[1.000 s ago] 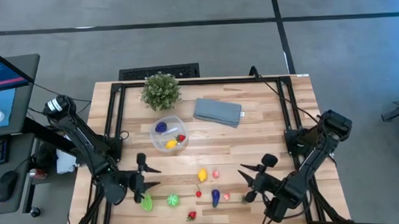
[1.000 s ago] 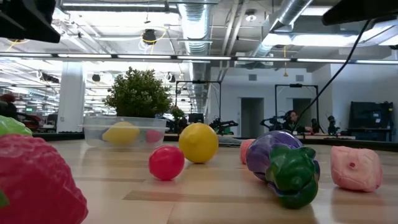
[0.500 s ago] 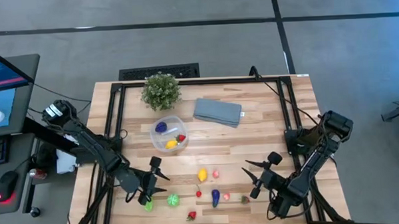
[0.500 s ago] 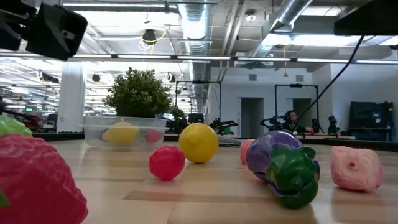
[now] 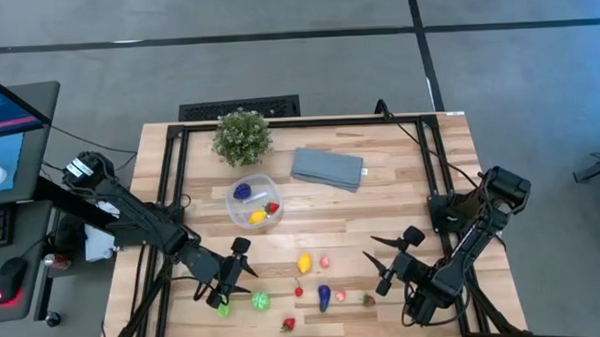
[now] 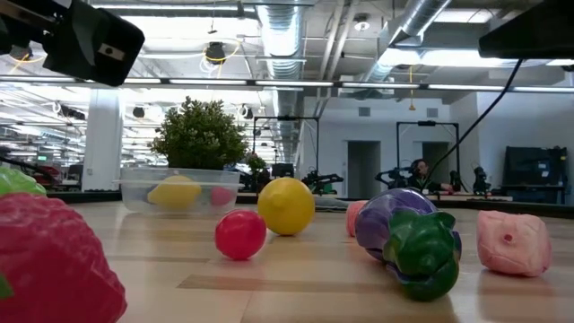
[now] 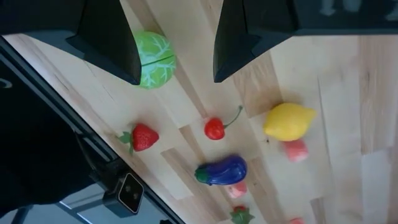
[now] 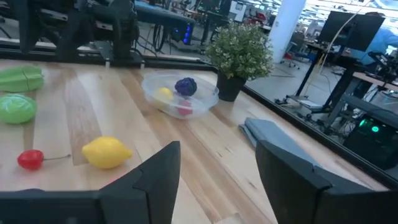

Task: Pick and placing Produce into tupperware
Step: Put the cabbage into the transparent bin

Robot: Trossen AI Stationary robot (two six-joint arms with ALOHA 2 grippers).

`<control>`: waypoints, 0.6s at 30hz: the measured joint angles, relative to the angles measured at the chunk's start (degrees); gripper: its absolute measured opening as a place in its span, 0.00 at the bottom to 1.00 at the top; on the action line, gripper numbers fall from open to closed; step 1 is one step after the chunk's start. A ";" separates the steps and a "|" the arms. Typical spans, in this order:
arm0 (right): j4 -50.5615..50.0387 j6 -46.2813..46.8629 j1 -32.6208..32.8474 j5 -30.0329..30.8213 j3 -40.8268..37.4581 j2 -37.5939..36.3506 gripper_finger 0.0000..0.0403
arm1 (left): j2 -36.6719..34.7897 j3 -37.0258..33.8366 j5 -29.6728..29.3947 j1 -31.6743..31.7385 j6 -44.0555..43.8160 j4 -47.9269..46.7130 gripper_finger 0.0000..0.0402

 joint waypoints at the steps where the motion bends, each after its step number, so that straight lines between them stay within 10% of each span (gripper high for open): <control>1: -0.09 0.00 0.00 0.00 0.00 0.00 0.58 | 0.00 0.00 0.03 -0.01 -0.01 0.01 0.48; 18: -0.67 0.55 -0.28 0.83 0.02 0.00 0.58 | 15.90 13.76 1.64 0.69 0.51 -10.51 0.48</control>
